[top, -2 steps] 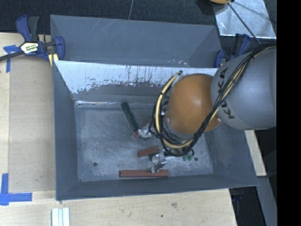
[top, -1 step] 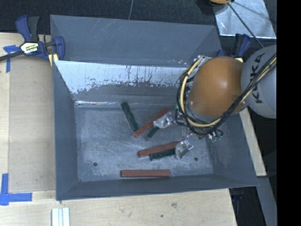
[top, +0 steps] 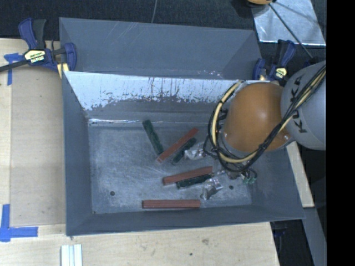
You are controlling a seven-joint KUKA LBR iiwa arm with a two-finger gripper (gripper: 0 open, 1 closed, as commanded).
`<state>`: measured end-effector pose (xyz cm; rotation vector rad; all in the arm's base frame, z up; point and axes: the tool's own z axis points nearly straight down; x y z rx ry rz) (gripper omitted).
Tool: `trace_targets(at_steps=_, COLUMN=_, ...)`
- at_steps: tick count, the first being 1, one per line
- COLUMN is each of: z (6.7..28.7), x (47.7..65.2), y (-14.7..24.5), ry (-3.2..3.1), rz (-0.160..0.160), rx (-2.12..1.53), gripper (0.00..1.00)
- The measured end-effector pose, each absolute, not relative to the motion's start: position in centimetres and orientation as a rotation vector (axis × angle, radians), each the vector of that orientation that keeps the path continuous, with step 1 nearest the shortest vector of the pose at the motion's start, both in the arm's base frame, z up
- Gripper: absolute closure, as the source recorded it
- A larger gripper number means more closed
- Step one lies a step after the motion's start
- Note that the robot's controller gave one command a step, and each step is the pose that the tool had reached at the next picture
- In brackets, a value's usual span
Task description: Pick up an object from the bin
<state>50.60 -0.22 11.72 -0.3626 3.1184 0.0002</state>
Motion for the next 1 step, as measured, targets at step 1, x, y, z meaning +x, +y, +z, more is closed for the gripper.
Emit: trace_targets(at_steps=1, z=8.57, x=51.30, y=0.53, ry=3.081, rz=-0.001, rx=-0.610, gripper=0.00)
